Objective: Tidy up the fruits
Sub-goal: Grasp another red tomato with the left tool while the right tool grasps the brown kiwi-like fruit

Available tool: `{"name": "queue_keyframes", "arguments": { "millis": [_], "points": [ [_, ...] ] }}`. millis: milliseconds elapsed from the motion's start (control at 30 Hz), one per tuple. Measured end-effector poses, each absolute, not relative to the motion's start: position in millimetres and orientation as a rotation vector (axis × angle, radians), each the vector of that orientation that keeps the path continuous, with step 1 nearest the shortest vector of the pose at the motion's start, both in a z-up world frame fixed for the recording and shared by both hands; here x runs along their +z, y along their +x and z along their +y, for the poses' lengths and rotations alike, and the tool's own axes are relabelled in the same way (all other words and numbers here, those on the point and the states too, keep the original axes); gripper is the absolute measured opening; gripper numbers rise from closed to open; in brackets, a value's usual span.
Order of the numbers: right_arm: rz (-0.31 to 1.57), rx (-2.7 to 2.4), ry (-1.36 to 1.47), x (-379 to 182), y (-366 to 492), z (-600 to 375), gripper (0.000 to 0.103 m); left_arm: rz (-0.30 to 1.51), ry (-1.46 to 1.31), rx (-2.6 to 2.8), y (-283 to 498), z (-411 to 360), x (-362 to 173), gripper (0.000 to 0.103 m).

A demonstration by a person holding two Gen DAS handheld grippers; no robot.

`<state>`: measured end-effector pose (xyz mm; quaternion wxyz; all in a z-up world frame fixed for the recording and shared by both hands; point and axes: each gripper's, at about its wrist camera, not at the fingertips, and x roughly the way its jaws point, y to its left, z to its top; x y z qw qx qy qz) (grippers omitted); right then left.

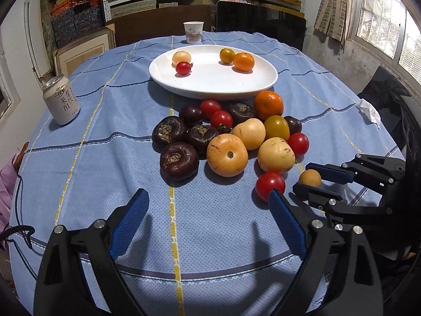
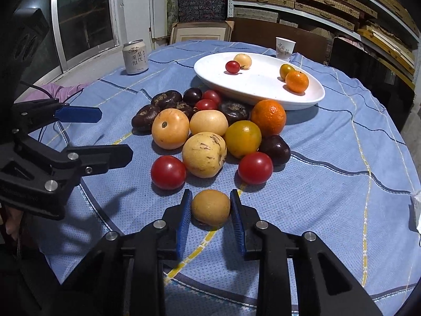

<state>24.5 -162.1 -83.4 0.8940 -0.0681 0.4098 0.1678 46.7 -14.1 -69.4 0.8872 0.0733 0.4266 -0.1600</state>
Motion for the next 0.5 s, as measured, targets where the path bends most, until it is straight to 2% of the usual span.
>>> {"name": "queue_keyframes", "arguments": {
  "millis": [500],
  "points": [
    [0.832,0.283,-0.060,-81.3,18.3,-204.4,0.029,0.896,0.201,-0.350,44.4,-47.0,-79.0,0.090]
  ]
}}
